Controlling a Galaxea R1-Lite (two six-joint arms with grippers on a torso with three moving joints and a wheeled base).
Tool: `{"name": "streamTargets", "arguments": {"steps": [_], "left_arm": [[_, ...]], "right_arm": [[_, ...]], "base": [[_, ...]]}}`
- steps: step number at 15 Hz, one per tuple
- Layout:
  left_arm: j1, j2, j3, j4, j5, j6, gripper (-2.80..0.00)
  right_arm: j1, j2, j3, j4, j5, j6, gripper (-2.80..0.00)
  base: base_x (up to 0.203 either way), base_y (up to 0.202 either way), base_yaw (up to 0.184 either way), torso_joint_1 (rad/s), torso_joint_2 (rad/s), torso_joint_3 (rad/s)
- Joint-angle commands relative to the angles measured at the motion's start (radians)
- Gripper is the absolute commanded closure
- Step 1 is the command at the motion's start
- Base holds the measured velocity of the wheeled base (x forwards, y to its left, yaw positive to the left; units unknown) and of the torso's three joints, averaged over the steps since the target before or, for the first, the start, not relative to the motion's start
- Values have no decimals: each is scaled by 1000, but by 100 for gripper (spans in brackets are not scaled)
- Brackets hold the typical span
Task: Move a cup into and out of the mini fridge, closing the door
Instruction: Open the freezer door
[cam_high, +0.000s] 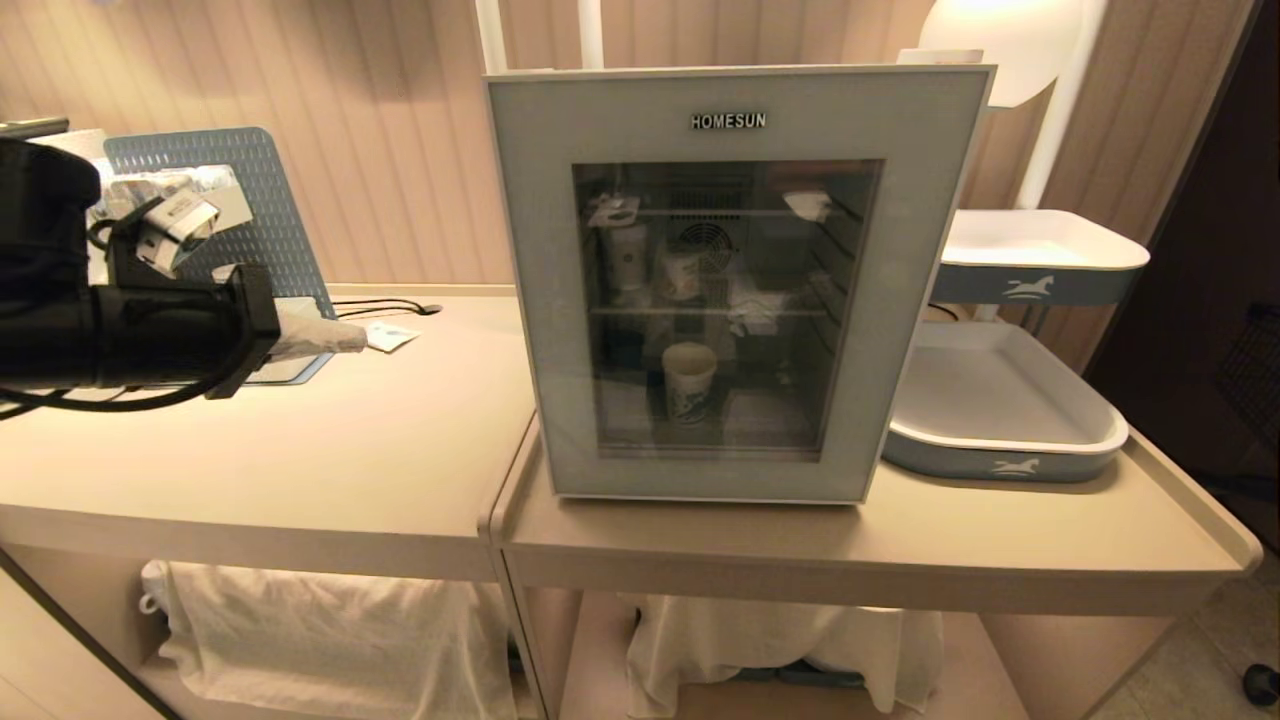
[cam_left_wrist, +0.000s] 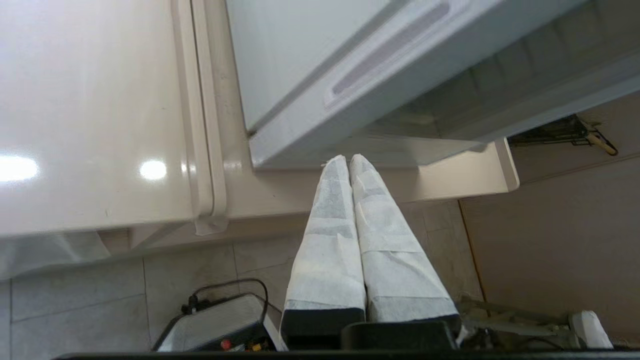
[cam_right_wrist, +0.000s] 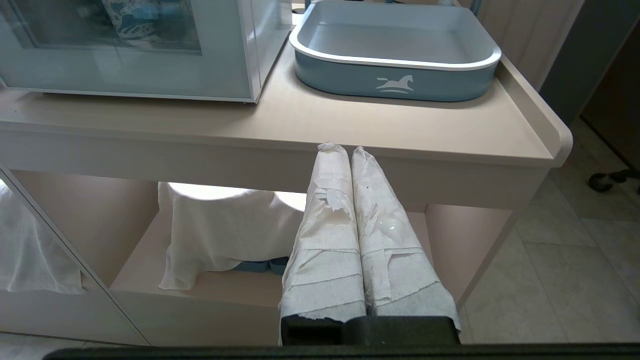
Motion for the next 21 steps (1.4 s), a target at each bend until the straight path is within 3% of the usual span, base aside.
{"name": "streamTargets", "arguments": {"steps": [1, 14, 16, 21], "left_arm": [[0, 48, -23, -20, -3, -3, 0], [-30, 207, -216, -123, -13, 20, 0], [-36, 207, -211, -124, -15, 19, -280], [-84, 205, -194, -119, -17, -23, -280]], "right_arm": [[0, 1, -1, 0, 0, -1, 0], [0, 1, 0, 0, 0, -1, 0], [0, 1, 0, 0, 0, -1, 0], [0, 1, 0, 0, 0, -1, 0]], "base": [[0, 0, 0, 0, 0, 0], [0, 0, 0, 0, 0, 0], [0, 0, 0, 0, 0, 0], [0, 0, 0, 0, 0, 0]]}}
